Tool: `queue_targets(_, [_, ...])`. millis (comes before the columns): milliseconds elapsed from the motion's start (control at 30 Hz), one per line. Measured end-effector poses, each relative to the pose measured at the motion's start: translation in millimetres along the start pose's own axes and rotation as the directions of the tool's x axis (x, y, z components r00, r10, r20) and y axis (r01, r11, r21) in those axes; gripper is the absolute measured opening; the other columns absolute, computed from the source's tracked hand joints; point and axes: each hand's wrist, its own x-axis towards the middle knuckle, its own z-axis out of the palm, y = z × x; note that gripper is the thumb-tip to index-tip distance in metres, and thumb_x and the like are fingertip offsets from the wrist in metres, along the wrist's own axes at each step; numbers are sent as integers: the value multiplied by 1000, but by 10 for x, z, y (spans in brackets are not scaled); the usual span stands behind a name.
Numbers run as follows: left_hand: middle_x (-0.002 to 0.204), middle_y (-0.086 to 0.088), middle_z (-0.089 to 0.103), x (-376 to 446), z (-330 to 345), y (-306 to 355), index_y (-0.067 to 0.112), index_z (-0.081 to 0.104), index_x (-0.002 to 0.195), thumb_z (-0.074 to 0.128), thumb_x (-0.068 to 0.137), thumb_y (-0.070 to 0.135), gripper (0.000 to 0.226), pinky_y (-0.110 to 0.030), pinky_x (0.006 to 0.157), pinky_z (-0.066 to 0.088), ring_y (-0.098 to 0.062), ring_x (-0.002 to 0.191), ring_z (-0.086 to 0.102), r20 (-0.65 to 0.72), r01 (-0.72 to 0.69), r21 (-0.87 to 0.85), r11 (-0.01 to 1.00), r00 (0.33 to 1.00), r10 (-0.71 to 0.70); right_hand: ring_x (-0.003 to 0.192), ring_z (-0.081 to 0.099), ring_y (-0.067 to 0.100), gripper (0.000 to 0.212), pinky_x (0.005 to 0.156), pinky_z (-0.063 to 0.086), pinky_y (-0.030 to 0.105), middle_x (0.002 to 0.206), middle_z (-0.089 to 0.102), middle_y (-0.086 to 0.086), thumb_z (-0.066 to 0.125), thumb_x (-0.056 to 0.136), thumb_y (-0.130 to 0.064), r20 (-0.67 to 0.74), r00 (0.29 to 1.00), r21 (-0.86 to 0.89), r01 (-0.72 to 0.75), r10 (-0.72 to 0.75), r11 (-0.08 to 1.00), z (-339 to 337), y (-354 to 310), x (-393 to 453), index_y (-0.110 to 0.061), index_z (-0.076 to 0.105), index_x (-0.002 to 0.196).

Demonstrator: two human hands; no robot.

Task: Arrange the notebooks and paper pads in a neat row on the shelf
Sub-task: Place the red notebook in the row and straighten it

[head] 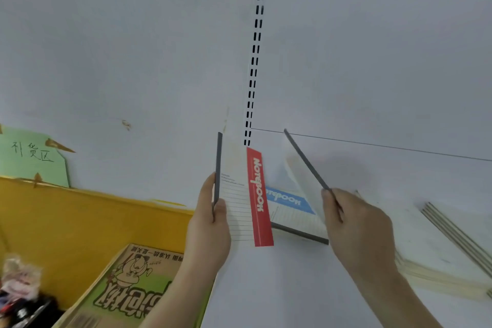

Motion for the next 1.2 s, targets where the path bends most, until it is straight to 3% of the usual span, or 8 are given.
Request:
queue_targets(133, [111, 14, 71, -66, 187, 18, 55, 39, 137, 38, 107, 21, 46, -24, 79, 58, 1, 96, 67, 81, 40, -127, 991, 996, -30, 87, 67, 18, 39, 68, 54, 29, 102, 71, 1, 38, 99, -37, 108, 985, 167, 115, -135, 979, 145, -496, -357, -16, 66, 115])
queue_targets(267, [118, 17, 69, -106, 326, 30, 60, 43, 133, 39, 107, 23, 46, -35, 100, 51, -1, 110, 65, 152, 121, -303, 945, 985, -78, 144, 23, 10, 52, 115, 26, 32, 155, 32, -4, 21, 104, -44, 319, 922, 203, 160, -219, 966, 348, -686, -683, -21, 36, 148])
queue_targets(467, [124, 13, 66, -146, 436, 3, 52, 38, 140, 47, 103, 13, 55, -39, 97, 54, -6, 115, 63, 188, 20, -295, 955, 981, 38, 148, 12, 11, 53, 112, 33, 48, 160, 17, -11, 30, 101, -38, 386, 882, 268, 172, -269, 948, 149, -461, -700, -23, 26, 152])
queue_targets(567, [131, 13, 62, -192, 524, 41, 53, 38, 142, 43, 104, 10, 58, -35, 92, 57, -10, 119, 60, 198, -4, -338, 941, 977, 75, 147, 14, 15, 59, 111, 35, 50, 160, 18, -5, 33, 98, -46, 294, 953, 137, 37, -76, 990, -76, -276, -689, -20, 28, 151])
queue_targets(733, [144, 18, 49, -304, 760, 124, 65, 34, 138, 39, 105, 19, 57, -35, 92, 57, -10, 127, 52, 248, 26, -391, 920, 965, 79, 146, 5, 2, 88, 109, 33, 28, 156, -21, -23, 19, 75, -87, 382, 911, 3, -171, 157, 985, -410, -12, -765, -50, -22, 144])
queue_targets(933, [140, 31, 47, -615, 1197, 268, 66, 33, 138, 38, 106, 21, 55, -37, 107, 47, 3, 128, 48, 263, 32, -371, 928, 962, 72, 122, -1, -34, 94, 100, 18, 5, 150, -16, -37, 39, 71, -80, 411, 886, -19, -228, 215, 974, -907, 344, -873, -45, -2, 148])
queue_targets(1000, [141, 21, 52, -748, 1367, 360, 67, 31, 137, 37, 107, 21, 56, -37, 110, 44, -1, 127, 50, 305, 27, -346, 938, 949, 85, 120, 4, -35, 95, 97, 20, 4, 151, -7, -36, 46, 69, -78, 384, 886, -38, -267, 261, 963, -1111, 513, -907, -43, 9, 149])
queue_targets(1200, [124, 15, 61, -1278, 2126, 743, 60, 39, 135, 35, 107, 19, 50, -17, 86, 50, 5, 107, 57, 375, -15, -334, 943, 915, 148, 116, 16, -29, 93, 100, 20, 2, 148, 3, -33, 47, 64, -77, 322, 840, -142, -414, 437, 899, -1875, 1084, -1033, -54, -7, 136])
